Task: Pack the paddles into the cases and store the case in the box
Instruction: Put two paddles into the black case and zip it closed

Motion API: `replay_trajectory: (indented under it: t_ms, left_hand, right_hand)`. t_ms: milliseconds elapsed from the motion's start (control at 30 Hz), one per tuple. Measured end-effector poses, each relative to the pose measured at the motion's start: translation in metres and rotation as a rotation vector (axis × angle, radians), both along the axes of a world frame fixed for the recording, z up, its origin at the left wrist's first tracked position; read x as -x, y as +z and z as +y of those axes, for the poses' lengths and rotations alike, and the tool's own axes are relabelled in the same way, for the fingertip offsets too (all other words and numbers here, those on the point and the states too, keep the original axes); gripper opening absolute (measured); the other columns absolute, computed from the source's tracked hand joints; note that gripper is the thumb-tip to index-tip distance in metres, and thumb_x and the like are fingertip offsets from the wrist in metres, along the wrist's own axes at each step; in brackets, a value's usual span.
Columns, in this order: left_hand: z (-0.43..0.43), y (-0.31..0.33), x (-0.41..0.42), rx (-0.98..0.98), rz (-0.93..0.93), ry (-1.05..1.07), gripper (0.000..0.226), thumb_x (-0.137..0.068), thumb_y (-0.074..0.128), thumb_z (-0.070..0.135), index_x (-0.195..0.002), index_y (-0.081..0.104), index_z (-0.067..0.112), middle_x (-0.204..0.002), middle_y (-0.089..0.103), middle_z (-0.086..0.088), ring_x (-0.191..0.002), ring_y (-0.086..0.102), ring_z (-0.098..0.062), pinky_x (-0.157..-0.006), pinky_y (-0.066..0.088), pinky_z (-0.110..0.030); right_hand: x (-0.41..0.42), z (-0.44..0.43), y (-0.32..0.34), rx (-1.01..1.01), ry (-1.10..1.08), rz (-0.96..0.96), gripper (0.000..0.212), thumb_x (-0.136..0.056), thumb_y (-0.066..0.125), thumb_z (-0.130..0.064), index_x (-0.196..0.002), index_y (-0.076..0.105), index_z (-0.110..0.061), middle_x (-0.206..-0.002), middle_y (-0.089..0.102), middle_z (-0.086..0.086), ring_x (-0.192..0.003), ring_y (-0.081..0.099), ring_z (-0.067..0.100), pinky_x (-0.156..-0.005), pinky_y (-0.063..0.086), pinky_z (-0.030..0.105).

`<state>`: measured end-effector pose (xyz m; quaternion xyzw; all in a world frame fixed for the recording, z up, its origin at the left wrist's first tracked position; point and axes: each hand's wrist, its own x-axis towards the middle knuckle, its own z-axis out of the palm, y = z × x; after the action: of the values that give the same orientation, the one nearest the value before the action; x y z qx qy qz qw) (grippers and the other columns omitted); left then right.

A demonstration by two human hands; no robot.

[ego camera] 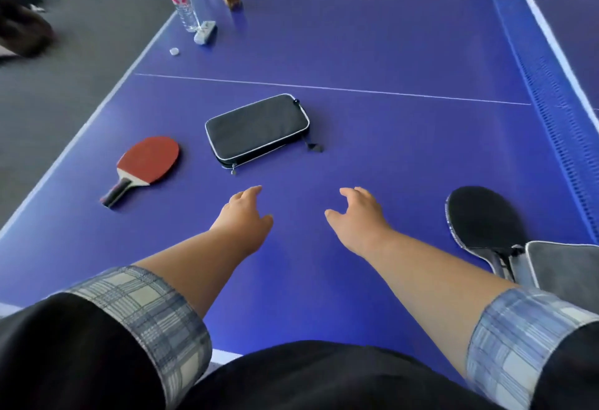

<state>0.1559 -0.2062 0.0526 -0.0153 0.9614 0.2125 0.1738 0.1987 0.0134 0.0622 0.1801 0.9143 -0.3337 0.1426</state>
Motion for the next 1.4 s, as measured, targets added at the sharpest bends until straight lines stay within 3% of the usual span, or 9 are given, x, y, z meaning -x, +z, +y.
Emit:
replay_trajectory:
  t_ms: [233,533,667,733,900,1000,1100,1167,1400]
  left_hand:
    - [-0.09,-0.03,0.07,-0.027,-0.075,0.065,0.067,-0.093,0.052,0.038,-0.152,0.023,0.027,-0.153,0.033,-0.004,-0.096,0.051,-0.021,-0.073,0.041,-0.032]
    - [-0.103,-0.068,0.153,-0.203,-0.121,0.204,0.064,-0.093,0.049,0.033,-0.151,0.024,0.021,-0.149,0.037,0.0,-0.101,0.055,-0.027,-0.067,0.047,-0.034]
    - [-0.091,-0.079,0.178,-0.378,-0.143,0.415,0.009,-0.089,0.046,0.032,-0.098,0.043,0.033,-0.096,0.043,0.013,-0.078,0.05,-0.024,-0.058,0.048,-0.031]
    - [-0.087,-0.084,0.189,-0.433,-0.171,0.466,0.022,-0.087,0.046,0.032,-0.075,0.028,0.038,-0.105,0.042,0.009,-0.077,0.052,-0.024,-0.066,0.052,-0.037]
    - [-0.084,-0.098,0.208,-0.469,-0.107,0.523,0.013,-0.081,0.049,0.034,-0.091,0.054,0.028,-0.109,0.053,0.003,-0.064,0.055,-0.016,-0.052,0.045,-0.028]
    - [-0.082,-0.103,0.213,-0.492,-0.095,0.543,0.02,-0.083,0.05,0.04,-0.102,0.054,0.033,-0.114,0.051,0.004,-0.071,0.059,-0.013,-0.056,0.045,-0.027]
    - [-0.082,-0.103,0.211,-0.458,-0.092,0.52,0.02,-0.085,0.051,0.036,-0.103,0.052,0.028,-0.113,0.05,0.001,-0.072,0.058,-0.016,-0.056,0.046,-0.028]
    - [-0.084,-0.101,0.204,-0.428,-0.099,0.522,0.021,-0.084,0.051,0.035,-0.104,0.051,0.027,-0.114,0.05,0.0,-0.074,0.058,-0.018,-0.059,0.049,-0.032]
    - [-0.083,-0.084,0.126,-0.416,-0.253,0.406,0.027,-0.085,0.056,0.041,-0.107,0.046,0.029,-0.115,0.05,0.001,-0.076,0.06,-0.023,-0.057,0.048,-0.033]
  right_hand:
    - [0.07,-0.082,-0.018,0.039,-0.065,-0.051,0.062,-0.095,0.055,-0.04,-0.151,0.037,-0.022,-0.155,0.033,0.001,-0.128,0.047,0.025,-0.101,0.046,0.044]
    - [0.171,-0.098,-0.048,0.061,-0.191,-0.03,0.063,-0.094,0.053,-0.038,-0.152,0.034,-0.025,-0.149,0.038,0.0,-0.102,0.058,0.024,-0.071,0.045,0.031]
    - [0.227,-0.087,-0.059,0.119,-0.318,0.044,0.065,-0.09,0.054,-0.033,-0.151,0.033,-0.023,-0.125,0.05,-0.003,-0.095,0.054,0.022,-0.073,0.045,0.031]
    - [0.254,-0.084,-0.067,0.138,-0.385,0.028,0.07,-0.088,0.051,-0.032,-0.153,0.027,-0.022,-0.123,0.048,-0.004,-0.093,0.052,0.023,-0.071,0.044,0.031]
    - [0.3,-0.079,-0.077,0.104,-0.441,-0.049,0.083,-0.087,0.046,-0.035,-0.159,0.006,-0.027,-0.156,0.037,-0.004,-0.113,0.052,0.026,-0.088,0.046,0.037]
    - [0.312,-0.071,-0.082,0.17,-0.489,-0.09,0.076,-0.088,0.051,-0.038,-0.157,0.023,-0.022,-0.121,0.056,-0.007,-0.087,0.051,0.017,-0.074,0.046,0.028]
    - [0.305,-0.065,-0.083,0.136,-0.409,-0.11,0.047,-0.083,0.058,-0.035,-0.127,0.058,-0.02,-0.096,0.057,-0.006,-0.081,0.059,0.017,-0.069,0.05,0.025]
    - [0.292,-0.064,-0.083,0.142,-0.436,-0.092,0.028,-0.081,0.058,-0.029,-0.109,0.058,-0.024,-0.094,0.057,-0.006,-0.079,0.058,0.019,-0.061,0.046,0.025]
    - [0.196,-0.053,-0.072,0.19,-0.588,-0.046,0.035,-0.076,0.048,-0.017,-0.11,0.055,-0.021,-0.086,0.051,-0.005,-0.063,0.038,0.017,-0.049,0.031,0.023]
